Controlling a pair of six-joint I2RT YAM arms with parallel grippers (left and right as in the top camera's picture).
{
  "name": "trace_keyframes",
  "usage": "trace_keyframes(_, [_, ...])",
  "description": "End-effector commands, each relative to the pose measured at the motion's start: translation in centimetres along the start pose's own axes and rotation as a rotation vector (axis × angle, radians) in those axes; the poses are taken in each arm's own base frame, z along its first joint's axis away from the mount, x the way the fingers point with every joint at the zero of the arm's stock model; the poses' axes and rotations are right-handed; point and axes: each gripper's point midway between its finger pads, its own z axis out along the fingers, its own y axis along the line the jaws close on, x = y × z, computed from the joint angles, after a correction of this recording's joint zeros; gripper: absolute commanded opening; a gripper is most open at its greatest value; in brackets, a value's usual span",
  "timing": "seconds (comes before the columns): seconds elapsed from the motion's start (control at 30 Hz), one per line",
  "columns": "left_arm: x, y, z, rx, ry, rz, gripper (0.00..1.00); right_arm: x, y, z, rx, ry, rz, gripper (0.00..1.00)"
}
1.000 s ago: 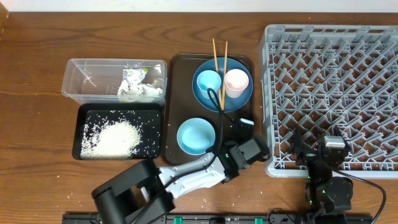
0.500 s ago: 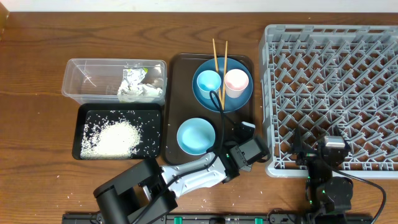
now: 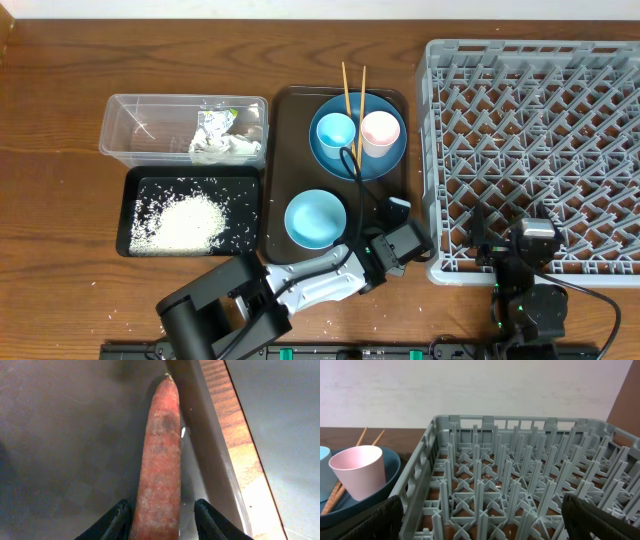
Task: Sort waste into correct bins and load items into the dishwasher rack
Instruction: 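Close the left gripper on the carrot and lift it, then carry the carrot left and drop it onto the black tray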
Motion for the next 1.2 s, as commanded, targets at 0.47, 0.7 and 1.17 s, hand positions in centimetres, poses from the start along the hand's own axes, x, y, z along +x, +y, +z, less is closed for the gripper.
trace_keyframes(0.47, [-0.1,0.1,-0.6,-0.001,0.0,0.064,0.26,0.1,-0.3,0.0,0.014,0.005,0.006,0.99])
trace_keyframes(0.7, [-1.9,-0.6,-3.6,0.043,-0.055,0.074,0.26,0.1,-0.3,0.0,0.014,0.005,0.006,0.99])
trace_keyframes(1.17, [-5.6,8.9,-13.4,-0.089,-0.127,-0.099,0.27,0.1,-0.3,0.0,0.014,0.005,0.006,0.99])
